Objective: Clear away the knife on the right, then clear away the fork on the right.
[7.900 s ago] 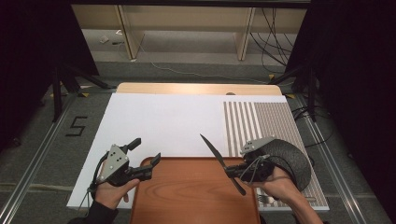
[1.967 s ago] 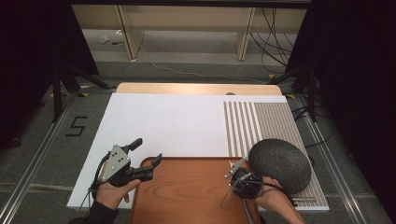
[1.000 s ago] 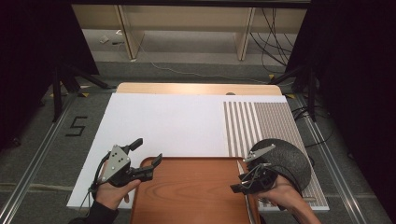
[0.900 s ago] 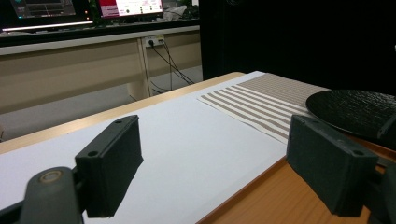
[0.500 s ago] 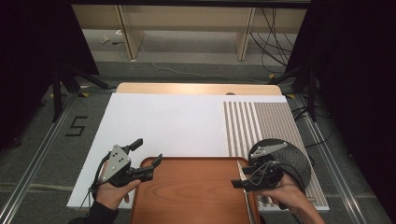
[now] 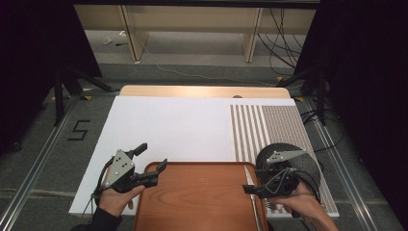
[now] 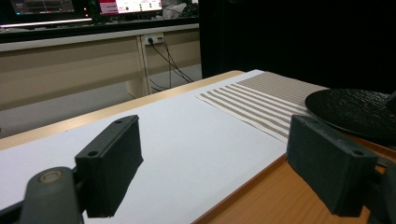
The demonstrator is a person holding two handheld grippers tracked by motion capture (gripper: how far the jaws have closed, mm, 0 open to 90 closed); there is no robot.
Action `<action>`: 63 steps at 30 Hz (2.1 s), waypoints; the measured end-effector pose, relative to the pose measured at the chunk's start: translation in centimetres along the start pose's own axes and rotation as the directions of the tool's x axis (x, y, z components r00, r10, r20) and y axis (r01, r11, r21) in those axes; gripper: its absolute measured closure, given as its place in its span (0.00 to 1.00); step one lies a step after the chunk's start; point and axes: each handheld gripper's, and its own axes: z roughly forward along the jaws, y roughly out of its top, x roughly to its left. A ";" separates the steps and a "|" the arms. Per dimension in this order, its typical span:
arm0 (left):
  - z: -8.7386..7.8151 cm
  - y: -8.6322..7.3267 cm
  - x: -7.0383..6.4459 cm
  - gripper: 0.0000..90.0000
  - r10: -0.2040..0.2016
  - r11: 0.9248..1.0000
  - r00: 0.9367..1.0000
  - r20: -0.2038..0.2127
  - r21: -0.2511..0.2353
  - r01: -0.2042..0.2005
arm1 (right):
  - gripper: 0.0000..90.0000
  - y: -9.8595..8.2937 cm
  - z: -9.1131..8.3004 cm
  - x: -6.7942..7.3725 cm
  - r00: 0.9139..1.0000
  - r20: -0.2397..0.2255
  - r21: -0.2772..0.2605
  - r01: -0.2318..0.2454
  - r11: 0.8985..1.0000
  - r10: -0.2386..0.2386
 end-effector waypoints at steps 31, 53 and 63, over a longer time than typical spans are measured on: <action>0.3 0.1 -0.1 0.19 -0.002 1.000 1.000 -0.006 0.006 0.002 | 0.21 -2.6 -3.3 -1.8 0.996 0.075 -0.090 -0.039 0.995 0.046; 0.3 0.1 -0.1 0.19 -0.001 1.000 1.000 -0.007 0.005 0.001 | 0.21 -4.9 -5.2 -2.6 0.987 0.145 -0.085 -0.056 0.995 0.068; 0.4 0.1 -0.2 0.19 0.008 1.000 1.000 0.006 0.007 -0.009 | 0.21 -5.7 -5.5 -2.4 0.978 0.206 -0.036 -0.032 0.999 0.039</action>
